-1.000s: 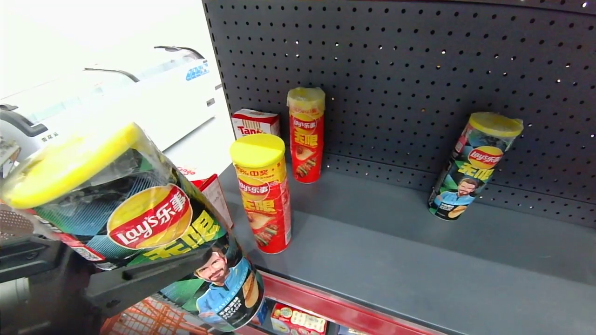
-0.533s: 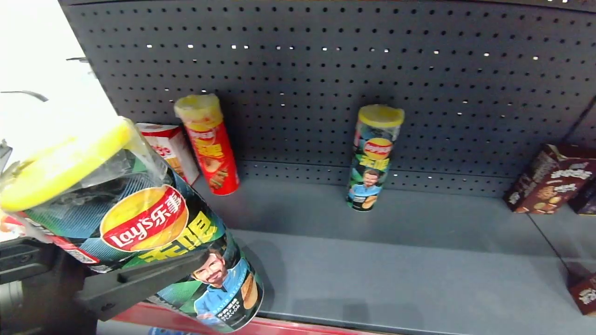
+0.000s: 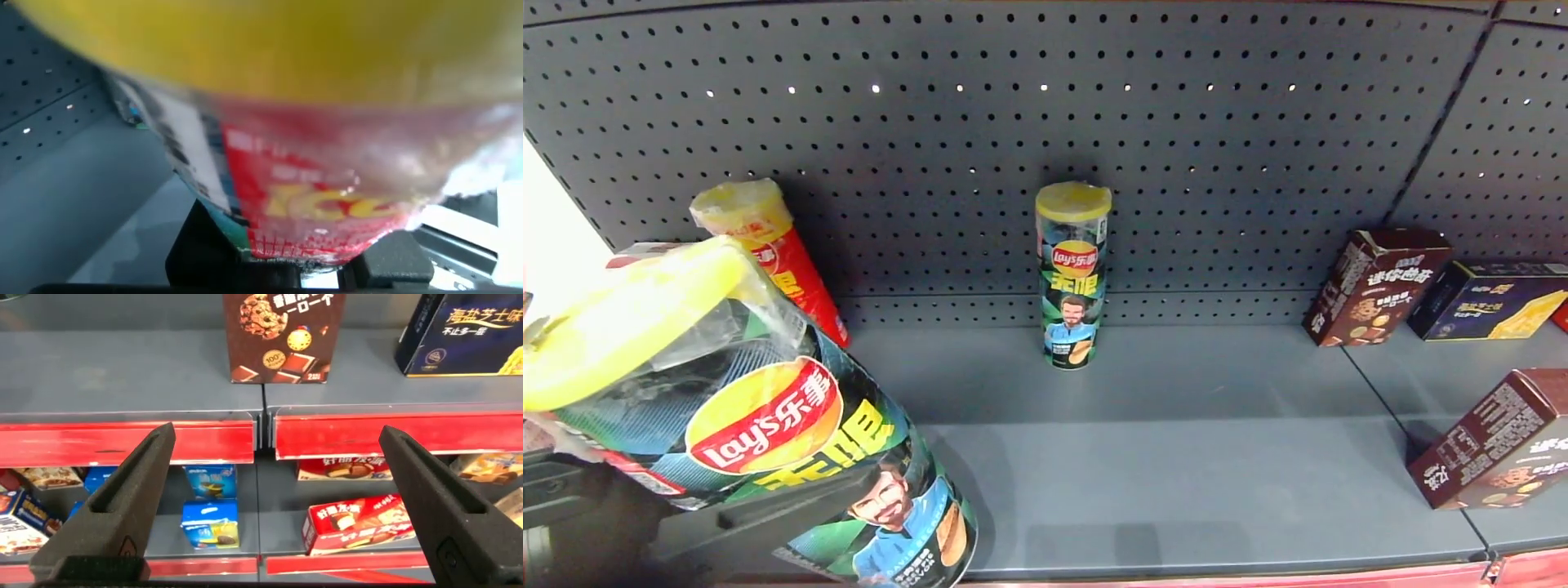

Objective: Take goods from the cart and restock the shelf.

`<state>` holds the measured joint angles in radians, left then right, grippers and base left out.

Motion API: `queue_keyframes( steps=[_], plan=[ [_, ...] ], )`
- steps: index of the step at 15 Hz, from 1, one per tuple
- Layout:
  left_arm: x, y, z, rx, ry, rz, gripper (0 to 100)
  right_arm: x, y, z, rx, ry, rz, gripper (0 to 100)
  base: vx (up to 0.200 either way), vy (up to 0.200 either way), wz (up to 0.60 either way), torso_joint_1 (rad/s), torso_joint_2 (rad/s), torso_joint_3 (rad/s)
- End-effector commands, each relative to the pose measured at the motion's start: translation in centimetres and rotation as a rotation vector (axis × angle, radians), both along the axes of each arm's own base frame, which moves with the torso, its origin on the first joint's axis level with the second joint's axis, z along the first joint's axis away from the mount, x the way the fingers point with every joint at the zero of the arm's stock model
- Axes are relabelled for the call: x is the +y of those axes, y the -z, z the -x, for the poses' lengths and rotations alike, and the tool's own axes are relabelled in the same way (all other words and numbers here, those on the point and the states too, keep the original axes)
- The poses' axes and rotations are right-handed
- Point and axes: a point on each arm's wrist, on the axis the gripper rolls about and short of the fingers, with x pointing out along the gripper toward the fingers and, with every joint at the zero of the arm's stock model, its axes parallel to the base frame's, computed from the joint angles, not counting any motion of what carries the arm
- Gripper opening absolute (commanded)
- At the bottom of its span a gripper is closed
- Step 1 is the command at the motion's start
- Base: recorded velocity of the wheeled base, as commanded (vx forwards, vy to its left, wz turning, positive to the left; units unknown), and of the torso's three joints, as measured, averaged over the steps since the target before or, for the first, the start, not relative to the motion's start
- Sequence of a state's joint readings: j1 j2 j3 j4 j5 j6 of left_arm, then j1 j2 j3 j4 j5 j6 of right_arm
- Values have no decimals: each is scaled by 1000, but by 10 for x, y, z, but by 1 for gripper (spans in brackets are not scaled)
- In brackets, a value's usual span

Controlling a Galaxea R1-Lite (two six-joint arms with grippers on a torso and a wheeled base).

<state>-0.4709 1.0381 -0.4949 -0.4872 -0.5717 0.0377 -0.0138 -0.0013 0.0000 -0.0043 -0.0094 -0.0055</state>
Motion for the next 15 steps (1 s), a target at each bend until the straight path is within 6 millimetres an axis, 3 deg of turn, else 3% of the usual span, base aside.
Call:
queue_keyframes(
  steps=[1, 12, 13, 14, 15],
  plan=[
    [0, 0, 1, -4, 1, 1, 0, 0, 0, 0, 1, 0, 1, 100, 0, 0, 0, 0, 0, 0],
    [-5, 9, -10, -87, -10, -113, 0, 0, -1, -2, 25, -14, 55, 100, 0, 0, 0, 0, 0, 0],
    [-5, 6, -11, -75, -13, -94, 0, 0, -78, 4, -78, -30, -89, 100, 0, 0, 0, 0, 0, 0],
    [-6, 6, -12, -67, -13, -92, 0, 0, -122, -17, -26, -36, -179, 100, 0, 0, 0, 0, 0, 0],
    [-6, 10, -11, -57, -8, -97, 0, 0, -144, -18, -69, -63, -120, 100, 0, 0, 0, 0, 0, 0]
  ],
)
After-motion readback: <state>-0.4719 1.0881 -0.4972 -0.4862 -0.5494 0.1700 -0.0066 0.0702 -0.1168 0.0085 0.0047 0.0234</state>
